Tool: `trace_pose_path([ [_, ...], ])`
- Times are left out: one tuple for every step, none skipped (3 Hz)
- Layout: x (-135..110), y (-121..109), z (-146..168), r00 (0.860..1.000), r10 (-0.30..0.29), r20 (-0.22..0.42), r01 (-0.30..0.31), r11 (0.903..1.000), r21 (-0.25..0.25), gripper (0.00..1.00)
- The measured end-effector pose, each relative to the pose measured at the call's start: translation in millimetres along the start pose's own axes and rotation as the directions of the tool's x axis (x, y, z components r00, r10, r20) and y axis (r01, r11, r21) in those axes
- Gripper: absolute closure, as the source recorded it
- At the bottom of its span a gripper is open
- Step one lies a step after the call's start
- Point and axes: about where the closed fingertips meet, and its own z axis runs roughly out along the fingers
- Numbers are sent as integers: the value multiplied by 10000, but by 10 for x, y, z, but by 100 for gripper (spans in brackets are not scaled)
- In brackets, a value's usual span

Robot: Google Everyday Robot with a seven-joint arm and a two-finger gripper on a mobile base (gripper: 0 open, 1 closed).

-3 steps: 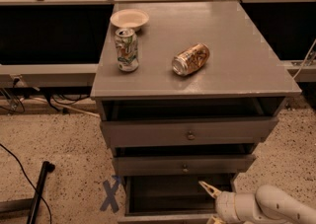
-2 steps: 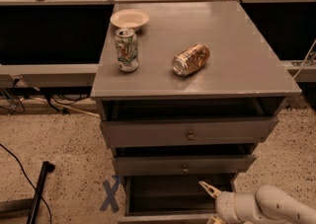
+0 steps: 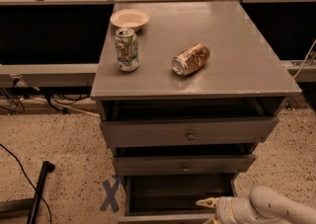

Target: Close bottom drawer

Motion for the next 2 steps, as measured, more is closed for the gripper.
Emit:
trace_pose_path([
  [271, 22, 31, 9997, -227, -134, 227, 9997, -30, 62],
  [488, 31, 102, 9980, -623, -128, 623, 9980, 49, 85],
])
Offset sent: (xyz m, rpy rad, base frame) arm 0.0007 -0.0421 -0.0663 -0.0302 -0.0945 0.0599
